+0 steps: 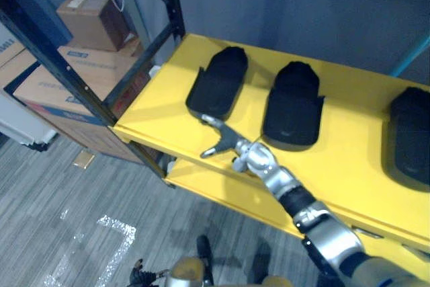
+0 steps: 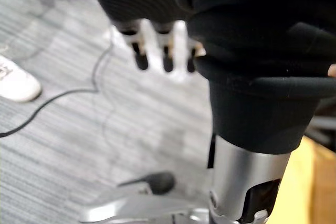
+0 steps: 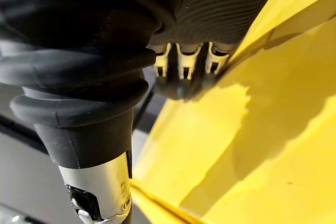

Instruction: Walk over and take plastic housings, then place them on the shelf

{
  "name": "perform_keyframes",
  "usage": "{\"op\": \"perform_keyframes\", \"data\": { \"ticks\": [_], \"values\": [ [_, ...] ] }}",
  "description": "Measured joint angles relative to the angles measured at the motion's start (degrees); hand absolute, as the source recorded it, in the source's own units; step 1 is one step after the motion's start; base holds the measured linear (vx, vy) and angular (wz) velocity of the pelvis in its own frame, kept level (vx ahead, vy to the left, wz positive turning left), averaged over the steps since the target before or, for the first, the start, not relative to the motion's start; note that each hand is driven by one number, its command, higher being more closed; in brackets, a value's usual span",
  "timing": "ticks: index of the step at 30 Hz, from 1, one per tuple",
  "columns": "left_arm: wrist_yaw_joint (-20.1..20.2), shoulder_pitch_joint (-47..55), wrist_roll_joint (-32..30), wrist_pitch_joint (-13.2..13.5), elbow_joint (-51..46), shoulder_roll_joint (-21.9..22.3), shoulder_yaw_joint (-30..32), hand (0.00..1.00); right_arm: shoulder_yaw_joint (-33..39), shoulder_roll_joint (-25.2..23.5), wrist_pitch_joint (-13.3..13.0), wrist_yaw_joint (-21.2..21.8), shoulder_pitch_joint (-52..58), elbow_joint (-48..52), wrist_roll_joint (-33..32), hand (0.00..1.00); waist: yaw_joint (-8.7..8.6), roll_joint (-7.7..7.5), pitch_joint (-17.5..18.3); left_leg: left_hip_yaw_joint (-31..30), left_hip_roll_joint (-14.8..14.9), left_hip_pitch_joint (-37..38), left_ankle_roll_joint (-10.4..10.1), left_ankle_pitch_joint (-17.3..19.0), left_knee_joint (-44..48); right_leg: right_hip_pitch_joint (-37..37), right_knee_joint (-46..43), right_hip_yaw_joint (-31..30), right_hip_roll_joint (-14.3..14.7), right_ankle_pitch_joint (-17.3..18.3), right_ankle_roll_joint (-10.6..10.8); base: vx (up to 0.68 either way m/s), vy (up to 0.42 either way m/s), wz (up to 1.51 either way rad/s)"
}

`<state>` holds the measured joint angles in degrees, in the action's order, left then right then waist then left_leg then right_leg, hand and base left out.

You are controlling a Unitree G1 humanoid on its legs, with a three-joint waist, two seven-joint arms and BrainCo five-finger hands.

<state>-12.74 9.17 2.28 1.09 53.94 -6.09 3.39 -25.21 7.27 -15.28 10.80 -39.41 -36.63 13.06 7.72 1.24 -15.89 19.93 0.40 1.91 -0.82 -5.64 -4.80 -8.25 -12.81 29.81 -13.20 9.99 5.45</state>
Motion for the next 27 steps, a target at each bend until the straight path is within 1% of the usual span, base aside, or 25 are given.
{"op": "perform_keyframes", "data": {
  "ticks": [2,3,4,5,7,8,10,11,12,14,17,18,20,21,22,23,24,25,26,27],
  "values": [
    [0.0,0.0,-0.02,0.0,-0.02,-0.07,-0.1,0.0,-0.4,-0.05,-0.22,5.97,-0.01,0.2,-3.14,0.0,-0.01,0.0,0.0,0.09,0.09,0.02,-0.05,-0.03,-0.01,0.0,0.01,-0.03,0.08,0.01,-0.01,0.0,0.0,0.0],
    [0.0,0.0,-0.03,0.0,-0.02,-0.07,-0.1,0.0,-1.07,-0.05,-0.11,7.97,0.0,0.4,-4.27,0.0,-0.01,0.0,0.0,0.16,0.11,0.06,-0.06,-0.03,-0.05,-0.01,0.01,-0.07,0.09,0.01,-0.01,-0.02,-0.001,-0.04],
    [0.01,0.01,-0.06,-0.02,0.0,-0.11,-0.09,0.0,-2.41,-0.03,0.14,11.83,0.01,1.44,-6.1,0.0,-0.06,0.0,0.0,0.4,0.15,0.11,-0.07,-0.02,-0.26,0.0,0.07,-0.17,0.1,0.0,-0.01,-0.03,0.005,-0.08],
    [0.02,0.01,-0.07,-0.02,0.02,-0.14,-0.09,0.0,-4.13,-0.02,0.51,14.61,0.02,2.82,-7.27,0.0,-0.12,0.0,0.0,0.74,0.18,0.13,-0.08,-0.01,-0.27,0.01,0.26,-0.25,0.12,0.0,-0.01,-0.03,0.007,-0.12],
    [0.05,0.0,-0.12,-0.01,0.08,-0.19,-0.05,0.0,-9.15,-0.29,0.88,19.01,0.56,7.73,-9.45,0.0,-0.46,-0.01,0.01,1.17,0.29,0.18,-0.11,0.09,-0.3,0.0,0.64,-0.47,0.2,-0.1,0.13,-0.02,0.007,-0.1],
    [0.14,0.0,-0.12,-0.01,0.11,-0.21,0.01,0.0,-10.97,-0.9,1.94,20.84,1.23,10.71,-10.77,0.0,-0.59,-0.03,0.02,1.34,0.37,0.27,-0.28,0.31,-0.31,-0.03,0.67,-0.59,0.24,-0.15,0.18,-0.02,0.008,-0.06],
    [0.37,0.0,-0.14,-0.01,0.2,-0.17,0.34,0.0,-11.76,-1.73,2.98,21.76,2.03,13.69,-12.03,0.0,-0.58,-0.1,0.06,1.65,0.45,0.47,-0.12,0.5,-0.32,-0.26,1.01,-0.78,0.35,-0.36,0.44,-0.01,0.008,-0.07],
    [0.41,0.09,-0.14,0.0,0.32,-0.15,0.45,0.0,-11.82,-1.94,3.94,21.6,2.91,16.29,-14.26,0.0,-0.55,-0.14,0.08,2.08,0.51,1.0,-0.19,0.89,-0.32,-0.86,1.67,-1.04,0.5,-0.71,0.51,0.0,0.019,-0.19],
    [0.4,0.47,-0.14,0.08,0.33,-0.16,0.58,0.0,-11.64,-1.87,4.93,20.43,3.83,19.39,-15.64,0.0,-0.59,-0.38,0.27,2.76,0.52,1.22,0.02,1.38,-0.33,-1.15,2.29,-1.76,0.59,-1.11,0.69,-0.01,0.026,-0.2],
    [0.4,0.51,-0.24,0.09,0.5,-0.24,0.92,0.0,-9.42,-1.8,5.13,17.52,5.44,23.72,-15.87,0.0,-0.96,-0.65,0.61,3.03,0.54,1.19,0.31,1.68,-0.33,-1.43,3.42,-1.9,0.85,-1.79,0.67,0.01,0.033,-0.14],
    [0.25,0.76,-0.5,0.13,0.69,-0.25,1.54,0.0,-1.28,-1.77,4.42,9.38,8.96,29.56,-18.05,0.0,-1.28,-1.63,1.18,4.67,0.67,1.56,0.35,2.11,-0.34,-1.58,5.16,-3.35,1.22,-3.13,0.6,0.05,0.042,-0.22],
    [0.04,1.04,-0.49,0.11,0.71,-0.25,1.56,0.0,1.71,-1.75,3.76,7.03,10.72,31.66,-18.46,0.0,-1.95,-2.07,1.44,4.89,0.64,1.96,0.21,2.1,-0.34,-1.77,5.39,-3.47,1.23,-3.38,0.47,0.07,0.043,-0.16],
    [-0.33,1.55,-0.47,0.0,0.72,-0.6,1.5,0.0,3.96,-1.51,2.3,3.22,12.77,34.16,-17.57,0.0,-2.56,-2.73,1.93,5.35,0.61,2.15,0.33,2.02,-0.34,-1.78,5.46,-4.12,1.22,-3.45,0.44,0.06,0.021,-0.14],
    [-0.78,1.56,-0.45,-0.04,0.72,-0.84,0.99,0.0,4.99,-1.03,1.53,1.72,13.55,35.08,-15.79,0.0,-2.88,-3.11,2.29,5.58,0.63,2.34,0.34,1.98,-0.33,-1.77,5.57,-4.68,1.28,-3.45,0.44,0.06,0.011,-0.11],
    [-0.96,1.57,-0.45,-0.05,0.72,-0.94,0.75,0.0,5.14,-0.71,1.37,1.07,13.79,35.37,-14.34,0.0,-3.12,-3.19,2.63,5.58,0.63,2.35,0.32,1.95,-0.33,-1.77,5.66,-4.69,1.32,-3.45,0.43,0.09,-0.001,-0.06],
    [-1.26,1.58,-0.45,-0.08,0.69,-1.07,0.16,0.0,5.36,-0.06,0.69,0.06,14.14,35.6,-10.76,0.0,-3.39,-3.18,3.24,5.57,0.65,2.62,0.23,1.85,-0.32,-1.79,5.79,-4.78,1.39,-3.46,0.41,0.06,-0.009,-0.02],
    [-1.39,1.58,-0.45,-0.08,0.7,-1.07,-0.05,0.0,5.38,0.23,0.14,-0.45,14.15,35.63,-8.49,0.0,-3.43,-3.13,3.45,5.61,0.68,2.73,0.16,1.79,-0.32,-1.81,5.8,-4.92,1.42,-3.46,0.41,0.06,-0.013,-0.03],
    [-1.55,1.58,-0.43,-0.12,0.7,-1.03,-0.24,0.0,5.68,0.91,-0.17,-1.08,14.11,35.85,-4.41,0.0,-3.55,-3.01,3.93,5.62,0.77,2.76,-0.04,1.64,-0.31,-1.84,5.87,-5.05,1.56,-3.48,0.39,0.0,0.0,0.0],
    [-1.85,1.58,-0.42,-0.22,0.7,-0.89,-0.47,0.0,6.56,1.69,-0.13,-1.32,14.04,35.83,-0.61,0.0,-3.62,-2.96,4.72,5.59,0.97,2.66,-0.31,1.44,-0.32,-1.87,6.11,-5.15,1.84,-3.6,0.19,0.0,0.0,0.0],
    [-1.95,1.58,-0.4,-0.24,0.7,-0.81,-0.57,0.0,6.81,2.24,-0.11,-1.57,13.92,35.81,1.16,0.0,-3.64,-2.86,4.99,5.58,1.16,2.65,-0.38,1.39,-0.32,-1.89,6.24,-5.24,2.08,-3.77,-0.06,0.0,0.0,0.0]
  ]
}}
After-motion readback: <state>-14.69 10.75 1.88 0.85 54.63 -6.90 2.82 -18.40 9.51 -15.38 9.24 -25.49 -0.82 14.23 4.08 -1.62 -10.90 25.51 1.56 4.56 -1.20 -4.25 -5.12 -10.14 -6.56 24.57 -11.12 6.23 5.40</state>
